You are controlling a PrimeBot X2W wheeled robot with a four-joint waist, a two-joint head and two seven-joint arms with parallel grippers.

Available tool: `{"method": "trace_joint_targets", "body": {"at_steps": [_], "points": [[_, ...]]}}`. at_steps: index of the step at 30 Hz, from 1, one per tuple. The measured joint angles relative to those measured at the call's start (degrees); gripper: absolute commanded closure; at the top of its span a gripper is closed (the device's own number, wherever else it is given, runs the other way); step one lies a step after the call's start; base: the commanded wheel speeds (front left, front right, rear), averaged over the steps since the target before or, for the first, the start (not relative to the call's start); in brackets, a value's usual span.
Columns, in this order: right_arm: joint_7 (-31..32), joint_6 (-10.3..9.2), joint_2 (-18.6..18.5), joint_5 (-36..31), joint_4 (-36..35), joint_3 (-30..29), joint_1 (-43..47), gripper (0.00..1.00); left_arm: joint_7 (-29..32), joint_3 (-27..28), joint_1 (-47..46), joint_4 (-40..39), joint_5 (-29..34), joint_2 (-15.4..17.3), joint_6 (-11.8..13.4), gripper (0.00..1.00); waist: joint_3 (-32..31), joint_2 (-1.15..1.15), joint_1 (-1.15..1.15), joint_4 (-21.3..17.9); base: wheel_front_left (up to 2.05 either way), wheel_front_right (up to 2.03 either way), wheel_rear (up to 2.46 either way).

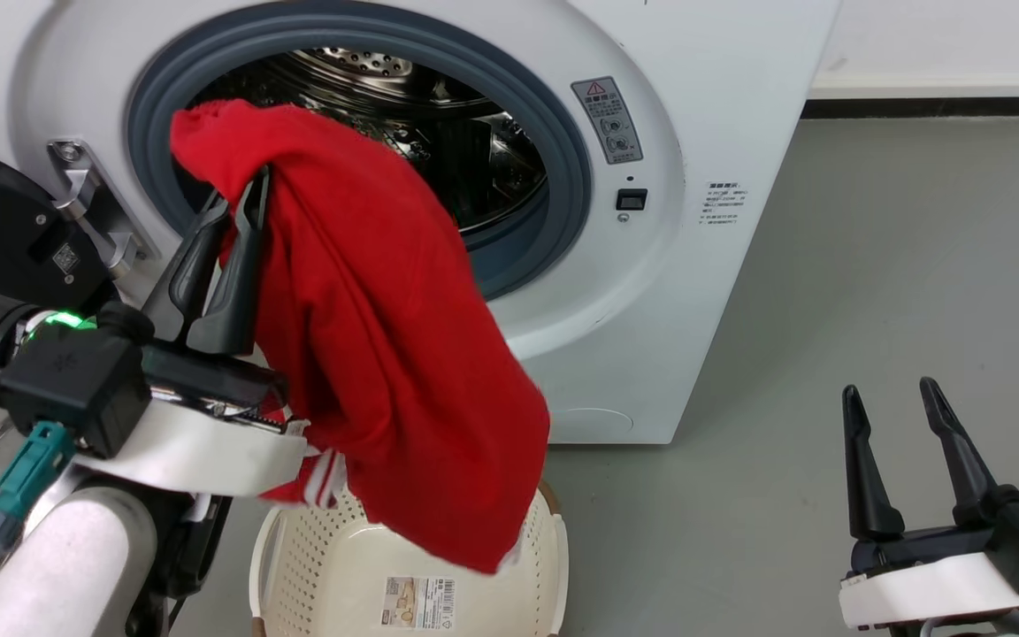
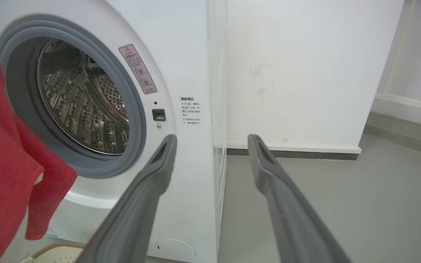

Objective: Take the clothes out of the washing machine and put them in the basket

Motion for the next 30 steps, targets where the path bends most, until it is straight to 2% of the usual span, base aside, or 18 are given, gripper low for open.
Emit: {"method": "trace_joint_targets", "body": {"at_steps": [9,17,24,30], "points": [[0.0,0.0,0.0,0.0,0.1,-0.1,0.3,0.0,1.3,-1.0,2.6,-4.0,0.9,0.7,1.0,1.0,-0.1,0.0,0.0,1.2,0.0,0.0,0.0],[0.0,-0.01,0.0,0.0,-0.1,-0.1,0.3,0.0,1.6,-3.7,6.4,-4.1,0.5,0.3,1.0,1.0,0.8,0.0,0.0,1.7,0.0,0.0,0.0],[0.0,0.0,0.0,-0.6,-0.5,-0.6,-0.9,0.0,0.3,-7.5,9.8,0.8,-0.4,-1.6,-0.1,1.0,3.1,0.0,0.0,1.7,0.0,0.0,0.0],[0.0,-0.01,0.0,-1.1,-1.1,-1.0,-2.8,0.0,-2.4,-11.1,11.9,10.4,-2.1,-4.2,-3.2,1.0,6.5,0.0,0.0,1.4,0.0,0.0,0.0]]}}
